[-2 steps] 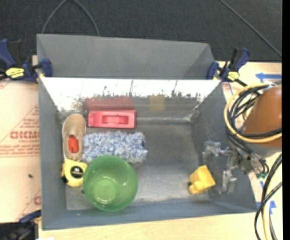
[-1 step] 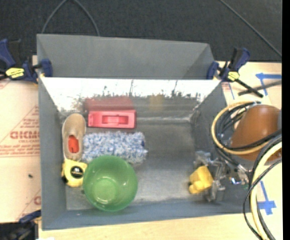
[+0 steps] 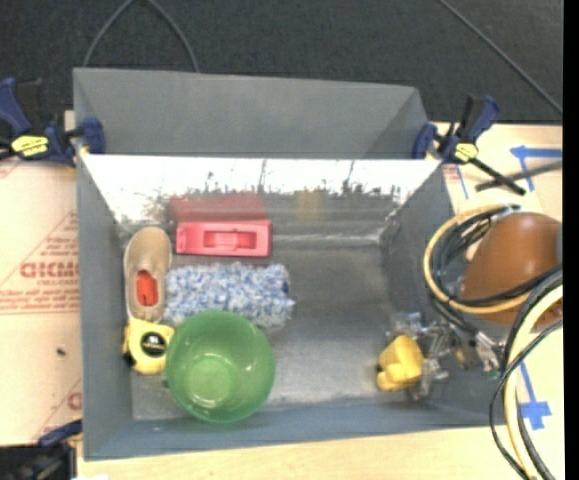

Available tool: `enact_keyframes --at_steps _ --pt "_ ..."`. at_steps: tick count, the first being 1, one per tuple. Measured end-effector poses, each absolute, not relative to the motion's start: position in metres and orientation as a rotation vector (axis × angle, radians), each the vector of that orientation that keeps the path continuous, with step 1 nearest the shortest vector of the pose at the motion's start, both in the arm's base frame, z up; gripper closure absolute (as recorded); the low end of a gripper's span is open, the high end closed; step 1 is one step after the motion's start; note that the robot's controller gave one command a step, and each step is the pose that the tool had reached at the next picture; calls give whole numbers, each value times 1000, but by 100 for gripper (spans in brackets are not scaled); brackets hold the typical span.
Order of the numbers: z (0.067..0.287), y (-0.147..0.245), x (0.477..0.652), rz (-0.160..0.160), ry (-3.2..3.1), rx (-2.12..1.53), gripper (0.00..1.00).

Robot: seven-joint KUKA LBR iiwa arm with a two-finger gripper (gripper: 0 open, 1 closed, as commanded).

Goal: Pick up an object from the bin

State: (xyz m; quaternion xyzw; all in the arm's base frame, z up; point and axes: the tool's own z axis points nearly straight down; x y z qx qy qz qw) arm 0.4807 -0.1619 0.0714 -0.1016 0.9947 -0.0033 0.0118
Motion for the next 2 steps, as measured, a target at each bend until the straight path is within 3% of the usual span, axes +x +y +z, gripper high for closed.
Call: enact_keyframes --at_steps 2 --pt "75 -162 480 -12 3099 -322 100"
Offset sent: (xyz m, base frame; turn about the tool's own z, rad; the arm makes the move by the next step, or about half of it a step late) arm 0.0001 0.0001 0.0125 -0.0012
